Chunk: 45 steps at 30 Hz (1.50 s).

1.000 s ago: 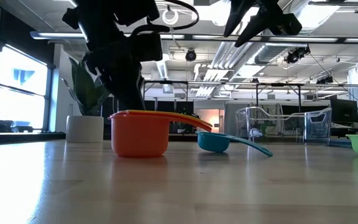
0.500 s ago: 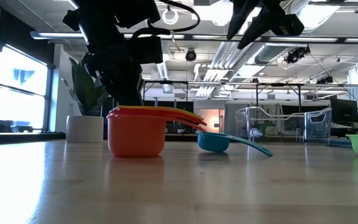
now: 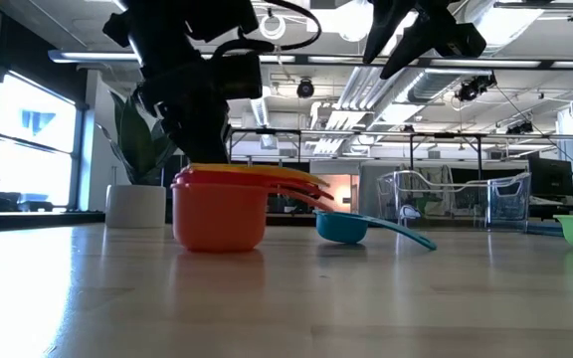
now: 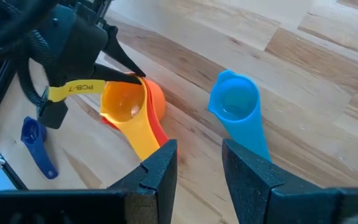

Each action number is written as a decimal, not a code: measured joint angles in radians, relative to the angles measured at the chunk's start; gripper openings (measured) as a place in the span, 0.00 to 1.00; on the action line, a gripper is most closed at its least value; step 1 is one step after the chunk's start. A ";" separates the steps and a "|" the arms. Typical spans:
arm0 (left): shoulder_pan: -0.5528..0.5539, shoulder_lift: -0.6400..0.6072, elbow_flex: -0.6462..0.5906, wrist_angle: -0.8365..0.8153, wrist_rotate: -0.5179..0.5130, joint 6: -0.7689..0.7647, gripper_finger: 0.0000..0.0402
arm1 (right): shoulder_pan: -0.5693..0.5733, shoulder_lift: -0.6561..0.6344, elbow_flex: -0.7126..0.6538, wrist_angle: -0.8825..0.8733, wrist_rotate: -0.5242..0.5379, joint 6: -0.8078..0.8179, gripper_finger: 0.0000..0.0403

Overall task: Nest measuring cups in basket
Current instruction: Remove the yellow measuring cup from the stacked measuring cups

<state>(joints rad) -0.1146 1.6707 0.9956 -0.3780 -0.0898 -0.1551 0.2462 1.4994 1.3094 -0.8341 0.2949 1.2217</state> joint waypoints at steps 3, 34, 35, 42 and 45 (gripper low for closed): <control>0.000 0.000 0.025 -0.001 0.000 -0.001 0.07 | 0.000 0.000 0.000 0.000 0.000 0.000 0.29; 0.082 0.000 0.063 -0.017 0.206 -0.026 0.08 | 0.001 0.000 0.000 0.000 -0.014 -0.018 0.29; 0.082 0.000 0.063 -0.013 0.201 -0.026 0.08 | 0.001 0.000 0.000 0.000 -0.014 -0.019 0.29; 0.082 0.008 0.063 -0.011 0.168 0.007 0.08 | 0.001 0.000 0.000 0.000 -0.024 -0.018 0.29; 0.082 0.008 0.063 -0.009 0.169 -0.008 0.08 | 0.001 0.000 0.000 0.000 -0.043 -0.019 0.29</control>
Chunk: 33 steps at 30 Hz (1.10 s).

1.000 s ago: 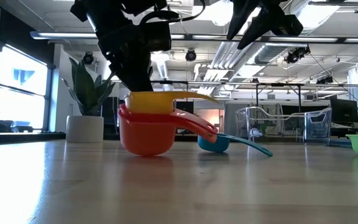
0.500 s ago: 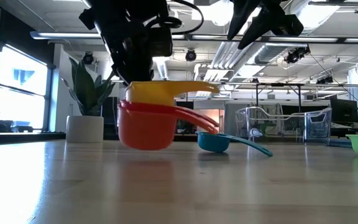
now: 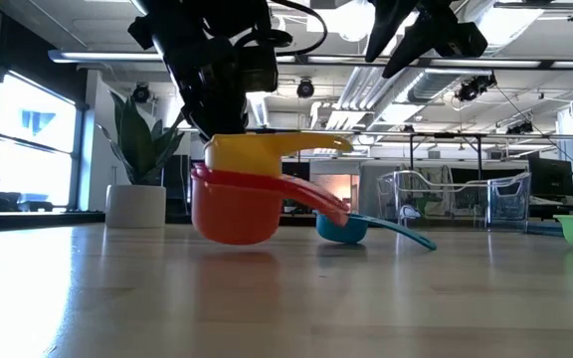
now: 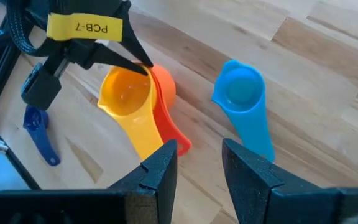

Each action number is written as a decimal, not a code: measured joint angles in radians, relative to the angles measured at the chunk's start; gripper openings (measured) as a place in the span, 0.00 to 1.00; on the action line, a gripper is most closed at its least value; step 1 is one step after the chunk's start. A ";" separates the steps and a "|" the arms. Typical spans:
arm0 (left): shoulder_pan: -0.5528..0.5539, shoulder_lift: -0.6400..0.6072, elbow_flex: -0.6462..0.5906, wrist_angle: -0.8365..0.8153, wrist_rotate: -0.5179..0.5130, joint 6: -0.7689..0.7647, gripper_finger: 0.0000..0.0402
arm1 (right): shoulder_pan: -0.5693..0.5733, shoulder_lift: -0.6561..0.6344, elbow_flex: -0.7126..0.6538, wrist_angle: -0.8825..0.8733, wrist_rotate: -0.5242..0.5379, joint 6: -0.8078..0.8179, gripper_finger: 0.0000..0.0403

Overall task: Nest measuring cups in basket
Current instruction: Remove the yellow measuring cup from the stacked measuring cups

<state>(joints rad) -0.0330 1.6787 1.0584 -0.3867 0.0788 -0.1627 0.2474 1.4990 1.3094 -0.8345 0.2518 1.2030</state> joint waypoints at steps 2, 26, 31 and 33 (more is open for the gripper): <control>0.000 0.000 0.000 0.001 0.000 -0.001 0.08 | 0.000 0.000 0.000 0.000 -0.007 0.000 0.29; 0.000 0.001 0.000 0.002 0.000 0.002 0.08 | 0.000 0.000 0.000 0.010 -0.018 0.011 0.29; 0.001 0.002 0.000 0.004 0.001 -0.001 0.04 | 0.000 0.000 0.000 0.016 -0.018 0.012 0.29; 0.001 0.002 0.000 0.004 0.001 -0.019 0.04 | 0.000 0.000 0.000 0.016 -0.019 0.012 0.29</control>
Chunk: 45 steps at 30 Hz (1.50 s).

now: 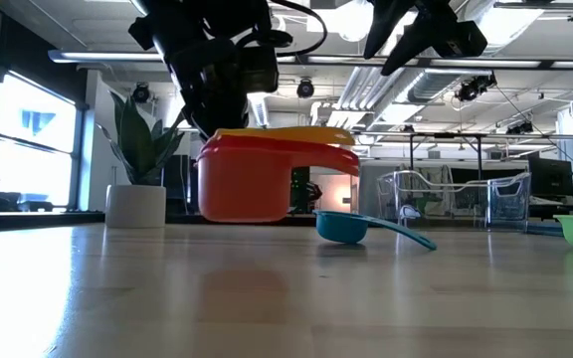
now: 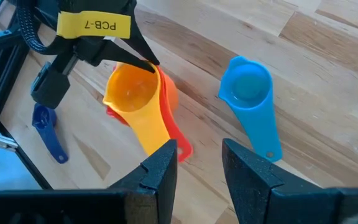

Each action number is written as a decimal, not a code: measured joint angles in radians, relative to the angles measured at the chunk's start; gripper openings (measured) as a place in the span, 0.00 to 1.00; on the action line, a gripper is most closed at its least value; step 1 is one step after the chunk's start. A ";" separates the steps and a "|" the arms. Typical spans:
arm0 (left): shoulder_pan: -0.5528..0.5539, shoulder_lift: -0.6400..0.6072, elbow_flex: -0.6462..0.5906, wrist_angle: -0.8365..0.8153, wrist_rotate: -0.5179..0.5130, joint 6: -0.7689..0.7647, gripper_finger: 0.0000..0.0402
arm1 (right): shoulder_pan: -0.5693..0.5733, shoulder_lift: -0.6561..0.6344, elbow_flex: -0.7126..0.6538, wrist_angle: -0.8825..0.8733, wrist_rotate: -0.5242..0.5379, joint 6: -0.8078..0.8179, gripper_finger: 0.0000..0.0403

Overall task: Nest measuring cups in basket
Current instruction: Remove the yellow measuring cup from the stacked measuring cups

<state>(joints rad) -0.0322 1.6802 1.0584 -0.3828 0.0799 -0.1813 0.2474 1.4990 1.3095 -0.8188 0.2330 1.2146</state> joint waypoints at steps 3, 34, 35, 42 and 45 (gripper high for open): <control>0.000 0.000 0.000 0.000 0.000 -0.008 0.08 | 0.000 0.000 0.000 0.000 0.000 0.000 0.29; -0.006 0.000 0.000 0.040 -0.018 0.187 0.22 | 0.000 0.000 0.000 -0.008 0.010 -0.030 0.29; -0.006 0.000 0.000 0.039 -0.018 0.196 0.22 | 0.000 0.000 0.000 -0.008 0.010 -0.030 0.29; -0.010 0.036 0.000 0.033 -0.018 0.228 0.22 | 0.000 0.000 0.000 -0.009 0.011 -0.030 0.29; -0.020 0.054 0.000 0.030 -0.060 0.229 0.22 | 0.000 0.000 0.000 -0.011 0.011 -0.027 0.29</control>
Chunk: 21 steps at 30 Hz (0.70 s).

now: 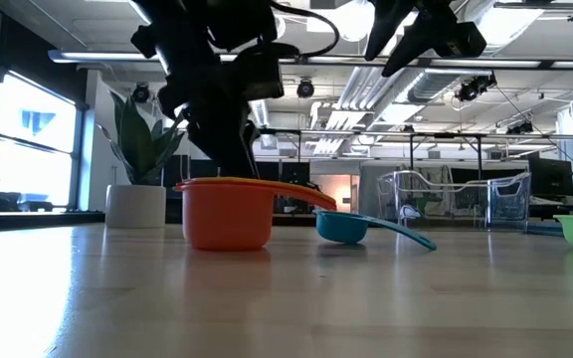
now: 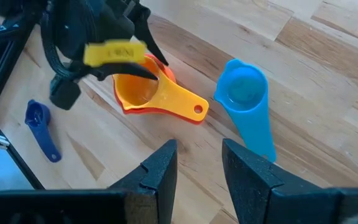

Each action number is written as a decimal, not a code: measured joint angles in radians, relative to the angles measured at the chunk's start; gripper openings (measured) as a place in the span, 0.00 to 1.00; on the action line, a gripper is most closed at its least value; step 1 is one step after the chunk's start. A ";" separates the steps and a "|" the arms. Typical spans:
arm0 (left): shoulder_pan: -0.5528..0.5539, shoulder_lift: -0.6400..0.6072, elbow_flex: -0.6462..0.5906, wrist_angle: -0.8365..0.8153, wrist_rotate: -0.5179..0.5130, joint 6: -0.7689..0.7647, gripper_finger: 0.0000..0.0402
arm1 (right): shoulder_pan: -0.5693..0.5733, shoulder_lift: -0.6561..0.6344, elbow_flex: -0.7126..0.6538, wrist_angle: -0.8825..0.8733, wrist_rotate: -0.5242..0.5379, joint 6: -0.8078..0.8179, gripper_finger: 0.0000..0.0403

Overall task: Nest measuring cups in basket
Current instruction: Remove the yellow measuring cup from the stacked measuring cups

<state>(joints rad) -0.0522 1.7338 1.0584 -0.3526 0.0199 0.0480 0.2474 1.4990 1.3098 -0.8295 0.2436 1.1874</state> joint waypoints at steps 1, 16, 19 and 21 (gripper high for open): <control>-0.004 0.004 0.000 -0.003 -0.024 0.000 0.22 | 0.000 0.000 0.000 -0.001 0.000 0.000 0.29; -0.028 0.005 0.000 0.009 -0.112 0.017 0.22 | 0.000 0.000 0.000 -0.004 0.001 -0.002 0.29; -0.028 0.005 0.000 0.008 -0.112 0.017 0.22 | 0.000 0.000 0.000 -0.004 0.018 -0.002 0.29; -0.028 0.005 0.000 0.009 -0.113 0.017 0.22 | 0.000 0.000 0.000 -0.004 0.023 -0.002 0.29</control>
<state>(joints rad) -0.0807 1.7386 1.0584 -0.3438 -0.0929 0.0647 0.2474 1.4990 1.3098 -0.8339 0.2665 1.1851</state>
